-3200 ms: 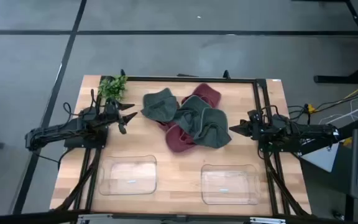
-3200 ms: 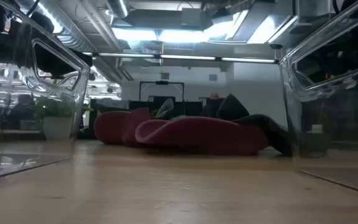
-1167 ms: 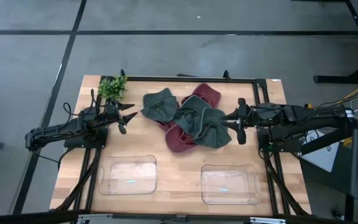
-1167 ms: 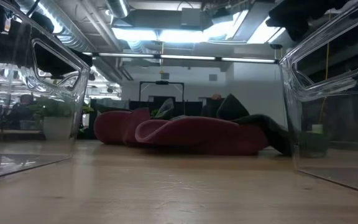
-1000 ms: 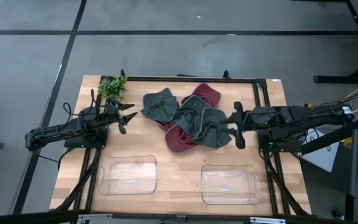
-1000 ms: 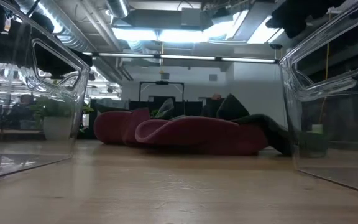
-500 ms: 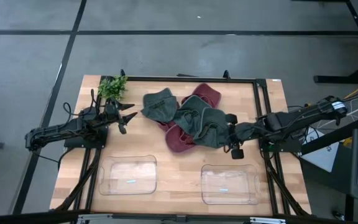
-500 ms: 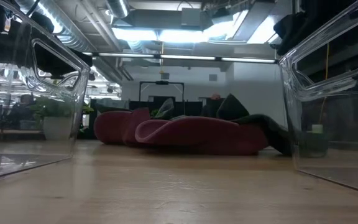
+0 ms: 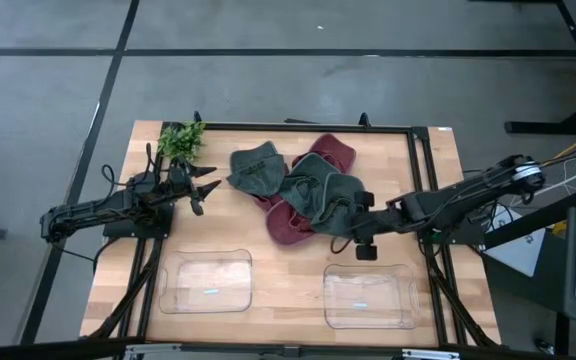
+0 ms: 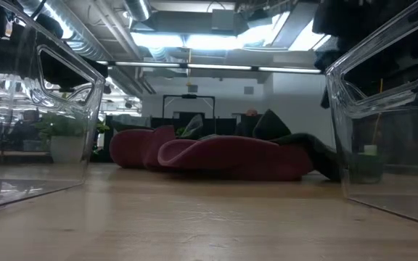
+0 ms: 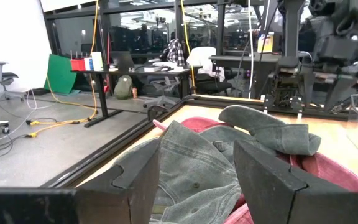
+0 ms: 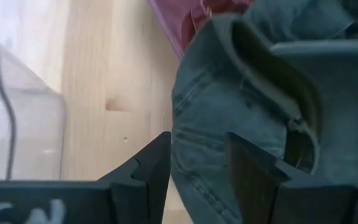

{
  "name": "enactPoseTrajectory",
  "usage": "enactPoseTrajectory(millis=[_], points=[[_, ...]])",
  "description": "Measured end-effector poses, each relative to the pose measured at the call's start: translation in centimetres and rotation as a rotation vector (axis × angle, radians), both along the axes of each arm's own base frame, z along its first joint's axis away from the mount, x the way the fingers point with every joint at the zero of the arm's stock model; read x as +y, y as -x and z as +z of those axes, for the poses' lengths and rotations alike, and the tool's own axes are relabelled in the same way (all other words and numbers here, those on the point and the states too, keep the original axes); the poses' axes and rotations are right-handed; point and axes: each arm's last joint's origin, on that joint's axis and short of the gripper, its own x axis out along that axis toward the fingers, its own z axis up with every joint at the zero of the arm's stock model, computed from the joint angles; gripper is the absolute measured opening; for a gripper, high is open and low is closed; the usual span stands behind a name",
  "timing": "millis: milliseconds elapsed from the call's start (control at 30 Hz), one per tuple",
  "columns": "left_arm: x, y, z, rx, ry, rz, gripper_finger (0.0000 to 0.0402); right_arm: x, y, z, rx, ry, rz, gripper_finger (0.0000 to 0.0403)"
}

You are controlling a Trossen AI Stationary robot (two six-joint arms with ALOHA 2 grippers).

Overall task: Pick & Place hat
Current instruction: Put the bottom right black cap into the right transparent bin

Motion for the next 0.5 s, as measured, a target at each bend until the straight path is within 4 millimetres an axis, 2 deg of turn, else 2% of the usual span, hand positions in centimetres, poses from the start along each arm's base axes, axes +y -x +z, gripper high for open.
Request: enactPoseTrajectory(millis=[233,500], points=[[0.0,0.0,0.0,0.0,0.0,0.0,0.0198,0.3,-0.7,-2.2,0.083,0.007,-0.028,0.0163],[0.0,0.0,0.0,0.0,0.0,0.0,0.0198,1.1,-1.6,-3.5,0.073,-0.006,-0.027,0.0211]])
